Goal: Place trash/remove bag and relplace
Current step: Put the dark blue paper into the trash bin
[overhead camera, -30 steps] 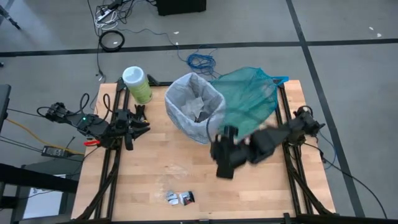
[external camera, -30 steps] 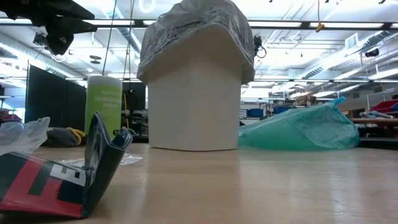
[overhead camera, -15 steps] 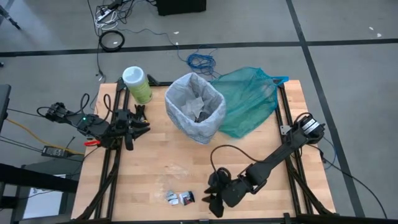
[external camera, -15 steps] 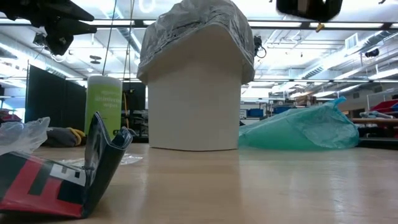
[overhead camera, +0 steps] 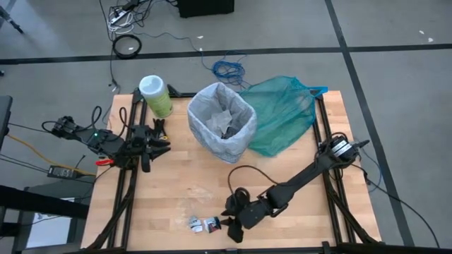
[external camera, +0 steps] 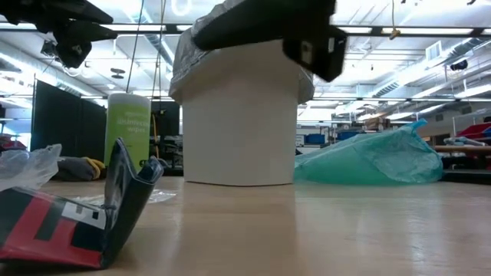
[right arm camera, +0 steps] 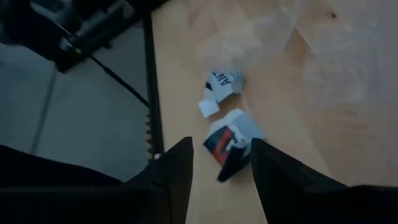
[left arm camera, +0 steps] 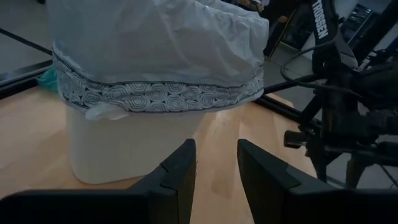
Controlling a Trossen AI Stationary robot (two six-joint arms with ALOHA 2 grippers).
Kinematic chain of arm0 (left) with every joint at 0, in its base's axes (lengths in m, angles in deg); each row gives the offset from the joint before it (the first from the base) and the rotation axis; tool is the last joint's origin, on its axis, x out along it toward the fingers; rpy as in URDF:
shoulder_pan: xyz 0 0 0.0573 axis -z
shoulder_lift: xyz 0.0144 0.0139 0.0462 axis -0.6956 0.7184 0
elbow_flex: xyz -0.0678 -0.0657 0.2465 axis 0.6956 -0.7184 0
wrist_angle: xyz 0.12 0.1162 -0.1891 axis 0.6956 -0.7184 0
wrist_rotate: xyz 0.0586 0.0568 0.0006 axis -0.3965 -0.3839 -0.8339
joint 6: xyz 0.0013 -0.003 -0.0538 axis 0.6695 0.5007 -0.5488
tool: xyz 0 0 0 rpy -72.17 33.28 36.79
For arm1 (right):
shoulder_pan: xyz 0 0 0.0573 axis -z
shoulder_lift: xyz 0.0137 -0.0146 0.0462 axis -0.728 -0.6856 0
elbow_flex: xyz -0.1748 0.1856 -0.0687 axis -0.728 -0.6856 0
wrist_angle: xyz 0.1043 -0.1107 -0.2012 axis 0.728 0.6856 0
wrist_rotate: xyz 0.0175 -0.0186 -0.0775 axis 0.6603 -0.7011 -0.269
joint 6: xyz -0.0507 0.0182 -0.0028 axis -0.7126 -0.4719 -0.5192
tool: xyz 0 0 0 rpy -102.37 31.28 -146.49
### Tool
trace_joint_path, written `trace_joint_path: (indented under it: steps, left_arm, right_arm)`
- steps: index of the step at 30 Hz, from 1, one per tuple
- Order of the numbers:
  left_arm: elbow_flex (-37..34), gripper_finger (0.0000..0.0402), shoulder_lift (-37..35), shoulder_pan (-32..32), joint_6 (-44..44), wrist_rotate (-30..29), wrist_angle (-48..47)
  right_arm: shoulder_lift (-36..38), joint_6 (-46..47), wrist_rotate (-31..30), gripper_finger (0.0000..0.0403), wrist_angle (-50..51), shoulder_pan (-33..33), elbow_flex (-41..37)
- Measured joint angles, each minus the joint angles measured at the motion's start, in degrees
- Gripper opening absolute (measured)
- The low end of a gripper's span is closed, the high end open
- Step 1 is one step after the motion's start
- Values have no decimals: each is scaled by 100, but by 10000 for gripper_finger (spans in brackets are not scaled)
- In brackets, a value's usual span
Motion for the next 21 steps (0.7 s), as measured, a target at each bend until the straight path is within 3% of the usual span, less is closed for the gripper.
trace_joint_path:
  steps: [8, 14, 21]
  left_arm:
    - [0, 126, 2, 0, 4, -4, -255]
    - [0, 126, 17, -1, -3, -10, -260]
    - [0, 126, 74, 0, -2, -13, -258]
  right_arm:
    - [-462, 88, 280, 151, 469, 10, 263]
    - [-722, 543, 745, 161, 69, 28, 272]
    - [-871, 619, 807, 176, -61, 72, 275]
